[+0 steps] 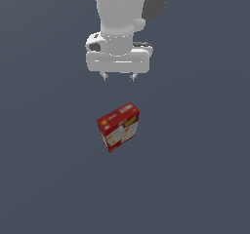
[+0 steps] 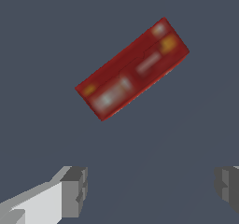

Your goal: Pick up the object and move it to a goal position.

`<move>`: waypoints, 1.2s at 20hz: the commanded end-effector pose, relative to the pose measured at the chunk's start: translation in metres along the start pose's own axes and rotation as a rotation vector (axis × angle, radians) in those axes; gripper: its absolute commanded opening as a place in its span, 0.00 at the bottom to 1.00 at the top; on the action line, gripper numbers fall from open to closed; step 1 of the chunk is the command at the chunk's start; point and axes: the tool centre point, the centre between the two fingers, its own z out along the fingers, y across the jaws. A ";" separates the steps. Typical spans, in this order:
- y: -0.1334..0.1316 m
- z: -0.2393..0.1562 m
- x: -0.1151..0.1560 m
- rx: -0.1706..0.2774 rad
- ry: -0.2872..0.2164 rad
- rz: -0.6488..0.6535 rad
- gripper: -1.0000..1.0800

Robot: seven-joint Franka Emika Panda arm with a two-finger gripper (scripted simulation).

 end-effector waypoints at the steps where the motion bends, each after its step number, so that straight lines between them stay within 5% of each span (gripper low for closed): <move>1: 0.000 0.000 0.000 0.000 0.000 0.000 0.96; 24: -0.005 -0.010 0.013 -0.014 0.030 -0.004 0.96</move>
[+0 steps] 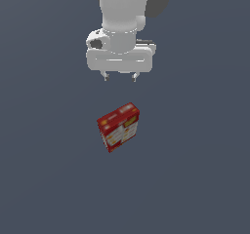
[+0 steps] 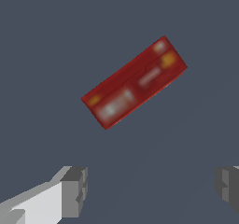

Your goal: Pick up the object and move it to a goal position.

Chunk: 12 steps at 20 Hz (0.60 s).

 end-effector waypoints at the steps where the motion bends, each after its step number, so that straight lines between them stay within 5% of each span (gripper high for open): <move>1: 0.000 0.002 0.003 0.001 -0.001 0.028 0.96; 12: 0.001 0.021 0.024 0.008 -0.007 0.257 0.96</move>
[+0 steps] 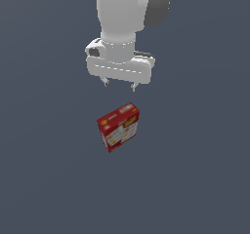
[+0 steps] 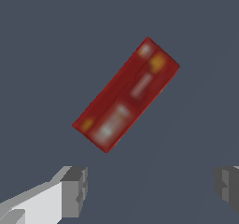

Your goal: Pick up the object and move it to a goal position.

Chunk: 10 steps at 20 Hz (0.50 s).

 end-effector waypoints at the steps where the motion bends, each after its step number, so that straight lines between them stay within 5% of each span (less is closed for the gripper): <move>1: -0.001 0.006 0.006 0.001 -0.002 0.067 0.96; 10: -0.004 0.027 0.027 0.004 -0.008 0.310 0.96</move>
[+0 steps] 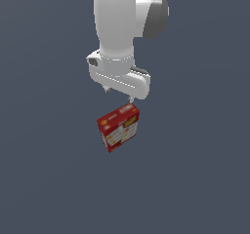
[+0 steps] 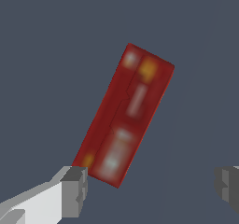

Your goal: Pick up the object and move it to a goal position.

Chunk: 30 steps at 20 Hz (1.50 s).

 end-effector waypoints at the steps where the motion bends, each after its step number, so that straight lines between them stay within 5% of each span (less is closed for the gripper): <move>1: -0.002 0.006 0.005 0.000 -0.002 0.069 0.96; 15: -0.012 0.036 0.028 -0.002 -0.007 0.371 0.96; 30: -0.013 0.051 0.032 -0.003 -0.008 0.423 0.96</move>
